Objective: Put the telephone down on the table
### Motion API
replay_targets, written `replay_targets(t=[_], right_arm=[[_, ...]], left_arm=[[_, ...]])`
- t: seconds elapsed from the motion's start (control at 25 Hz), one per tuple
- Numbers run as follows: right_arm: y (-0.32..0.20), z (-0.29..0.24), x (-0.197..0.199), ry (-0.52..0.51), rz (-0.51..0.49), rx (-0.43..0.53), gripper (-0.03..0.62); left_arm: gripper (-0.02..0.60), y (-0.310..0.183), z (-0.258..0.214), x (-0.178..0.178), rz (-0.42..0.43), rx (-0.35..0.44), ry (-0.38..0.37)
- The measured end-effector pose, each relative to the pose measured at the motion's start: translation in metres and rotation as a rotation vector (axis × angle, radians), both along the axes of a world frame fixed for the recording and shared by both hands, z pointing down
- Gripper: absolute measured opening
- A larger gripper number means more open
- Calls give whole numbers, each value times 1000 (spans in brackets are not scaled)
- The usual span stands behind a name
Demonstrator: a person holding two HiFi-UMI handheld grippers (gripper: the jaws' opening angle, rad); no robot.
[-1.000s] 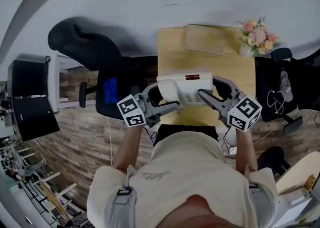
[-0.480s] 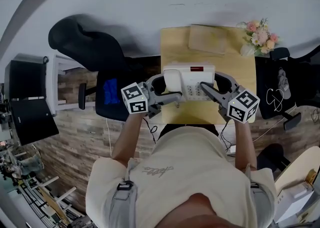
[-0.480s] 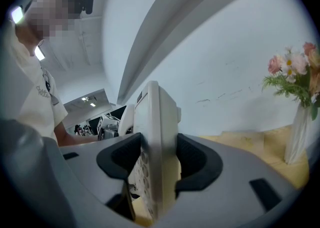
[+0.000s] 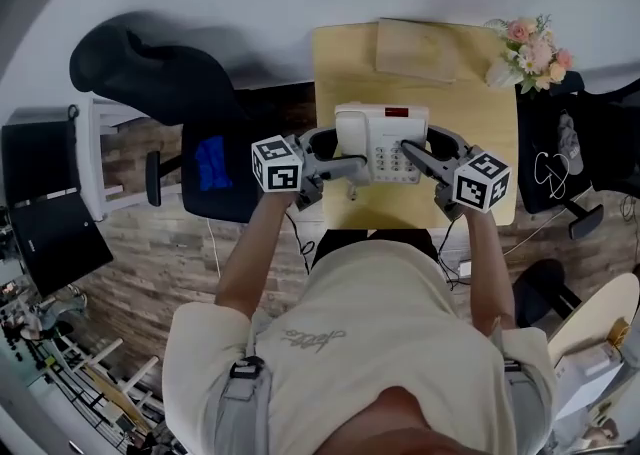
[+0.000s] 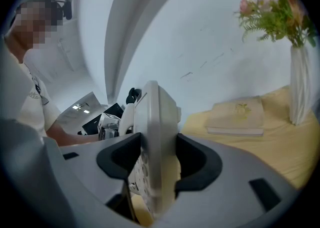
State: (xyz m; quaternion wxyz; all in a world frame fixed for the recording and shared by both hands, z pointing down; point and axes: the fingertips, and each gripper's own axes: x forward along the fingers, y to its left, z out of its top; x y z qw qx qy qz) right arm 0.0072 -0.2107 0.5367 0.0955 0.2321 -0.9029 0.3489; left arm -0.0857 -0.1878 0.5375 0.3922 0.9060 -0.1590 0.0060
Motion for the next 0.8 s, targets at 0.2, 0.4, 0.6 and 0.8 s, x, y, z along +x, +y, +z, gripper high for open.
replay_targets(t=[0.2, 0.4, 0.6, 0.8], right_arm=[[-17, 36, 13, -7, 7, -59, 213], [-35, 72, 32, -10, 34, -117, 213], [-44, 103, 42, -32, 43, -198, 213], [-53, 133, 43, -31, 37, -248, 213]], left_arm=[[387, -19, 33, 12, 5, -63, -1], [387, -38, 68, 32, 18, -132, 1], [387, -48, 95, 42, 30, -188, -22], [387, -58, 122, 44, 19, -234, -35]])
